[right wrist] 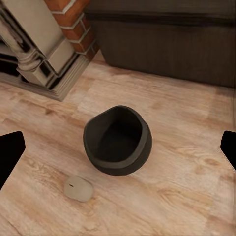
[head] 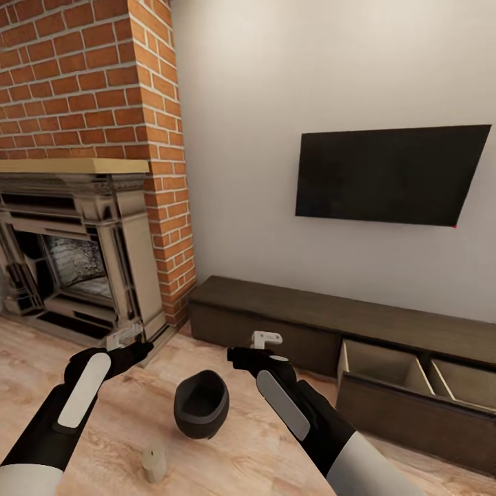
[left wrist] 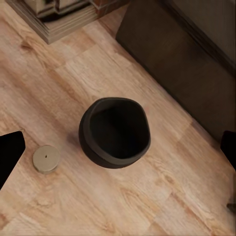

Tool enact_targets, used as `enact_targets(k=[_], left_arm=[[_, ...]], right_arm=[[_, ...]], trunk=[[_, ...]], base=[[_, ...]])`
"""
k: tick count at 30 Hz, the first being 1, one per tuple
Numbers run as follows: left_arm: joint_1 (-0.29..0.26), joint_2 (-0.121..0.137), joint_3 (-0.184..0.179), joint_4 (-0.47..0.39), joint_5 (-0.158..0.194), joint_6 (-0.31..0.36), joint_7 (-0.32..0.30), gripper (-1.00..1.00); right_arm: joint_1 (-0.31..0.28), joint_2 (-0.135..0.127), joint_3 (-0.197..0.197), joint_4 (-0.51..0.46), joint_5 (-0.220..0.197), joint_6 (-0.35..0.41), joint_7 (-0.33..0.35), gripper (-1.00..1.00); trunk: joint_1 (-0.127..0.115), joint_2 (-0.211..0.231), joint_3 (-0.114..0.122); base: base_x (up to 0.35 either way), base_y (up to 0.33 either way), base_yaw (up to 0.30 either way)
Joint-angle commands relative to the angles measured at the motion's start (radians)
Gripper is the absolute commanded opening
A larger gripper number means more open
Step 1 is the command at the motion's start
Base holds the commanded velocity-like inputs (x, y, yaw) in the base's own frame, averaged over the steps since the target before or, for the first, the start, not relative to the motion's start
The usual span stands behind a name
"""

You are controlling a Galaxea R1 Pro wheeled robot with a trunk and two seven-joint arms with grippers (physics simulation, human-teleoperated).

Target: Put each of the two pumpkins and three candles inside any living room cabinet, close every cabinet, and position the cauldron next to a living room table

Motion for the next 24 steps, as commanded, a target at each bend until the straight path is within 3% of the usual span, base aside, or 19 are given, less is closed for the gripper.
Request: enact_targets(k=[1,15,24], left_arm=[[0.0,0.001,0.0,-0.001,0.011,0.002,0.009,1.0],[0.0,0.0,0.0,-0.001,0.014,0.003,0.009,1.0],[0.0,-0.001,-0.002,-0.001,0.011,0.003,0.009,1.0]], right_arm=[[-0.001,0.0,0.002,-0.001,-0.008,0.001,-0.008,1.0],[-0.001,0.002,0.004,-0.001,-0.006,0.001,-0.008,1.0],[-0.001,0.002,0.004,-0.001,-0.006,0.001,-0.008,1.0]], trunk=[[0.0,-0.001,-0.001],[0.0,-0.001,0.001],[0.0,-0.001,0.001]], base=[[0.21,0.179,-0.264],[0.076,0.287,-0.048],[0.228,0.062,0.0]])
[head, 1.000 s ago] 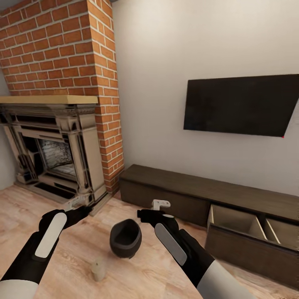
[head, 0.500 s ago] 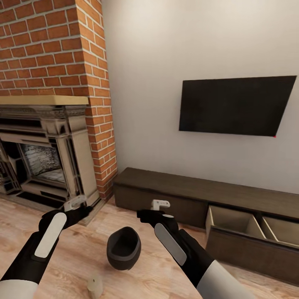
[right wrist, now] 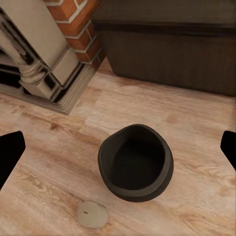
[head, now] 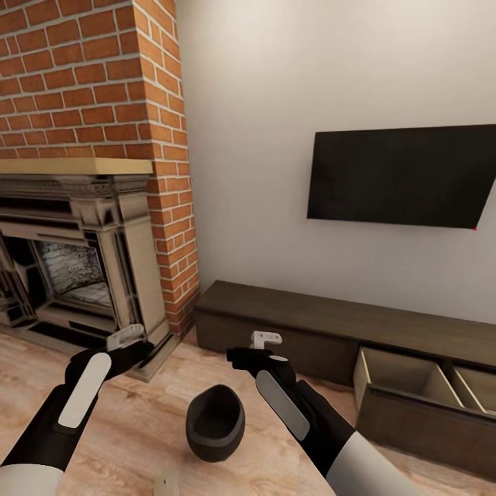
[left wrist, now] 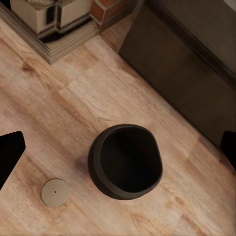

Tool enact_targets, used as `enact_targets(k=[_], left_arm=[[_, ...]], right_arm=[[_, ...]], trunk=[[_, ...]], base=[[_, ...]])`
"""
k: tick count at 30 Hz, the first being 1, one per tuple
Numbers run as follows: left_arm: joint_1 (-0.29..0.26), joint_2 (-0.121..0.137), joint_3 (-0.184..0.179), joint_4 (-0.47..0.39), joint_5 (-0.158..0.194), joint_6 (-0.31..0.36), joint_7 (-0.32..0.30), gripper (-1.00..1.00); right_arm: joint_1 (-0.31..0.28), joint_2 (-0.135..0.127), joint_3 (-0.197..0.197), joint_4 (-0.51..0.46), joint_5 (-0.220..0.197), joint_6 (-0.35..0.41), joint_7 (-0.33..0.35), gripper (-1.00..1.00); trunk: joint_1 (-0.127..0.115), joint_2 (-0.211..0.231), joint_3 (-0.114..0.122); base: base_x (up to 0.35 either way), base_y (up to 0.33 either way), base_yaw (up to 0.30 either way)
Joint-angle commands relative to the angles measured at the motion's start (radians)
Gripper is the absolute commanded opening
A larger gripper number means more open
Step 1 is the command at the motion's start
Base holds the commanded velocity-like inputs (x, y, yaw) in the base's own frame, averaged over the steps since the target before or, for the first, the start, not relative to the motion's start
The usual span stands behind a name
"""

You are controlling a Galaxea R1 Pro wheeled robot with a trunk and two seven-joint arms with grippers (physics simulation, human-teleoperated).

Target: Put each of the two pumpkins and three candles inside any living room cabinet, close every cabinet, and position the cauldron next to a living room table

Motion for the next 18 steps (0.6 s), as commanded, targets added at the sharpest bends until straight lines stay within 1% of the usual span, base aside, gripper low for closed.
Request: enact_targets(k=[1,10,18], left_arm=[[-0.001,0.0,-0.001,-0.001,0.01,0.002,0.009,1.0],[-0.001,-0.001,-0.009,-0.004,0.009,0.0,0.012,1.0],[-0.001,0.0,0.002,-0.001,0.007,-0.002,0.014,1.0]], right_arm=[[-0.001,0.0,0.002,-0.001,-0.007,0.001,-0.009,1.0],[-0.001,0.0,0.002,-0.001,-0.007,0.001,-0.009,1.0],[-0.001,-0.003,0.001,-0.002,-0.009,0.001,-0.009,1.0]], trunk=[[0.0,-0.001,-0.001],[0.0,-0.001,-0.001],[0.031,-0.057,-0.026]], base=[[0.15,0.005,0.0],[0.035,0.001,0.0],[0.001,0.0,0.0]])
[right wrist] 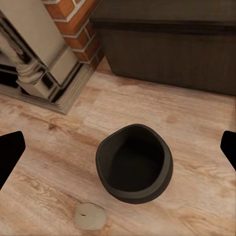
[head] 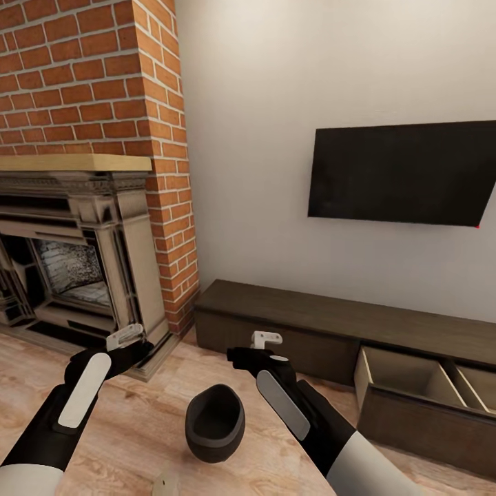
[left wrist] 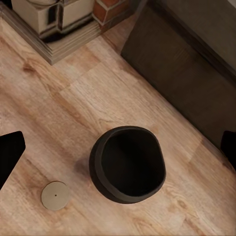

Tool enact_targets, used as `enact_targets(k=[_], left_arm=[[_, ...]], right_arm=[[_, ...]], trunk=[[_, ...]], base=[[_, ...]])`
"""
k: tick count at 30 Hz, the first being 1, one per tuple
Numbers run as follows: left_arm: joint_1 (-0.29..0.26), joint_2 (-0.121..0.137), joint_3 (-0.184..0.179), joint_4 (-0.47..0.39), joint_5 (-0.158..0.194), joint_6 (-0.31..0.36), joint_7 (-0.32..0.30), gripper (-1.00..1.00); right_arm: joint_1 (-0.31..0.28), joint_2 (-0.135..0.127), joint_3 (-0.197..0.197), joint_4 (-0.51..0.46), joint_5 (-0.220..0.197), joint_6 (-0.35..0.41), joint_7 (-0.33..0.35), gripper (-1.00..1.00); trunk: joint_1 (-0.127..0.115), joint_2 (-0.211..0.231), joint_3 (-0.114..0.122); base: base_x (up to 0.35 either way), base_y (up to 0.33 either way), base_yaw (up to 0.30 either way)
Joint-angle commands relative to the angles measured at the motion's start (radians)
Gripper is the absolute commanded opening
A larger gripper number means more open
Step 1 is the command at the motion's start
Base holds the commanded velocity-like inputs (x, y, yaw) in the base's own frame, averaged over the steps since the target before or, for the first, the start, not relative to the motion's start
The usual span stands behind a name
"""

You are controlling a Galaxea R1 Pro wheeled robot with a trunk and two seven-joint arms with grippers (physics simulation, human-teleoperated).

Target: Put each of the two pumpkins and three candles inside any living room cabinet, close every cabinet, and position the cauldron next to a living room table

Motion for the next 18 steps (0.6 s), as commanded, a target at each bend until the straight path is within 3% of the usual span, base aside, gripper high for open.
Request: enact_targets(k=[1,6,9,10,13,15,18], left_arm=[[-0.001,0.0,0.001,-0.001,0.011,0.002,0.01,1.0],[-0.001,0.003,0.003,0.052,0.01,-0.001,0.011,1.0],[-0.001,0.027,0.004,0.07,0.014,-0.001,0.009,1.0],[-0.001,0.047,0.003,0.087,0.02,-0.002,0.008,1.0],[-0.001,0.064,0.001,0.168,0.022,-0.007,0.005,1.0],[-0.001,0.067,-0.004,0.236,0.017,-0.024,-0.013,1.0],[-0.001,0.075,-0.013,0.376,0.011,-0.116,-0.126,1.0]], right_arm=[[-0.001,0.0,0.002,-0.002,-0.008,0.001,-0.009,1.0],[-0.001,0.001,0.002,-0.041,-0.011,0.003,-0.009,1.0],[0.0,0.001,0.001,-0.095,-0.015,0.003,-0.01,1.0],[0.001,0.0,0.0,-0.126,-0.017,0.004,-0.011,1.0],[0.003,-0.001,-0.001,-0.171,-0.019,0.008,-0.012,1.0],[0.003,-0.001,-0.001,-0.181,-0.019,0.011,-0.012,1.0],[0.003,-0.002,-0.001,-0.197,-0.019,0.015,-0.013,1.0]], trunk=[[0.004,-0.008,-0.004],[0.023,-0.043,-0.02],[0.035,-0.064,-0.029],[0.038,-0.071,-0.033],[0.05,-0.092,-0.042],[0.058,-0.106,-0.048],[0.069,-0.127,-0.058]], base=[[0.0,0.0,0.0],[0.0,0.0,0.0],[0.0,0.0,0.0],[0.0,0.0,0.0],[0.0,0.0,0.0],[0.0,0.0,0.0],[0.0,0.0,0.0]])
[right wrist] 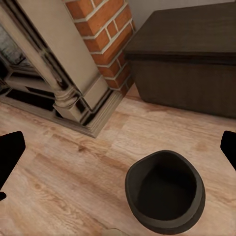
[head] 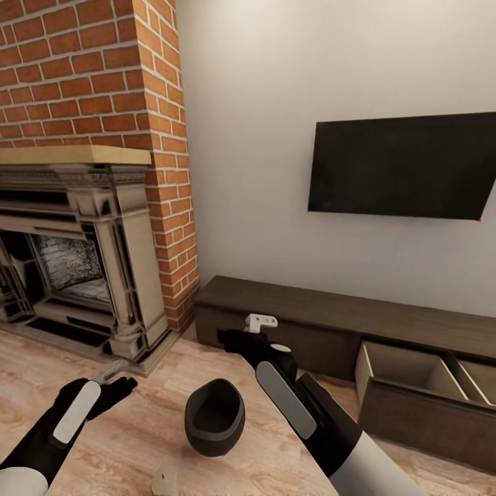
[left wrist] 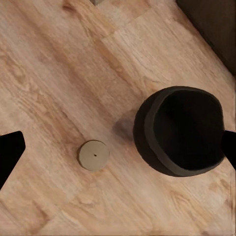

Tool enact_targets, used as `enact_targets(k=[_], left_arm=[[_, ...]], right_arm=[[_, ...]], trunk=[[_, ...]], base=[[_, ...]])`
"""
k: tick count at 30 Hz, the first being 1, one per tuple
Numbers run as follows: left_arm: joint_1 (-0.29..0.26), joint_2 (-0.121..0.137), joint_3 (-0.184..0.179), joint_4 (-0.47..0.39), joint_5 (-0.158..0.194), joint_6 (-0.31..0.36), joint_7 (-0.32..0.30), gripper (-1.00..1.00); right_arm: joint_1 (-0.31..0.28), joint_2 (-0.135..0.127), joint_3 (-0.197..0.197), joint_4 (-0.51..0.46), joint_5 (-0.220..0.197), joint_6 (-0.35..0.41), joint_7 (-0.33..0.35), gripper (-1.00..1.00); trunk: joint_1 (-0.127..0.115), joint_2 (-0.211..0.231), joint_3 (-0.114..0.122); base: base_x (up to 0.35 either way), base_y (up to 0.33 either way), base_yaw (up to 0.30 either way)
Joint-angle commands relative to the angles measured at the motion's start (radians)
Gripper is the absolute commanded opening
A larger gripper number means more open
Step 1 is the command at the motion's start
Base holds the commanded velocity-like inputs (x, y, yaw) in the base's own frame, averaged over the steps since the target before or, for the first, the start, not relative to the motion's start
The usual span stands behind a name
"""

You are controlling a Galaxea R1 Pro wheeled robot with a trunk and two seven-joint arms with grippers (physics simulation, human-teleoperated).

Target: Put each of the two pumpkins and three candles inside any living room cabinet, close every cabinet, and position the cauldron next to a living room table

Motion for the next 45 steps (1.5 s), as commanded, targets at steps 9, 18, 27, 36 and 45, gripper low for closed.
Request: enact_targets(k=[9,18,27,36,45], left_arm=[[-0.002,0.011,-0.028,0.098,-0.15,-0.086,-0.196,1.0],[-0.002,0.007,-0.036,0.143,-0.166,-0.15,-0.203,1.0],[-0.003,-0.005,-0.037,0.153,-0.166,-0.162,-0.208,1.0],[-0.004,-0.032,-0.053,0.153,-0.185,-0.162,-0.199,1.0],[-0.004,-0.089,-0.074,0.153,-0.325,-0.162,-0.185,1.0]], right_arm=[[-0.001,0.0,0.0,-0.032,-0.008,0.002,-0.009,1.0],[0.0,-0.002,-0.033,-0.073,-0.009,-0.002,-0.009,1.0],[0.0,-0.002,-0.046,-0.073,-0.01,-0.004,-0.009,1.0],[0.001,-0.002,-0.046,-0.069,-0.009,-0.008,-0.009,1.0],[0.001,-0.002,-0.049,-0.067,-0.01,-0.008,-0.01,1.0]], trunk=[[0.034,-0.064,-0.029],[0.069,-0.127,-0.058],[0.103,-0.19,-0.086],[0.138,-0.253,-0.114],[0.172,-0.316,-0.142]], base=[[0.0,0.0,0.0],[0.0,0.0,0.0],[0.0,0.0,0.0],[0.0,0.0,0.0],[0.0,0.0,0.0]])
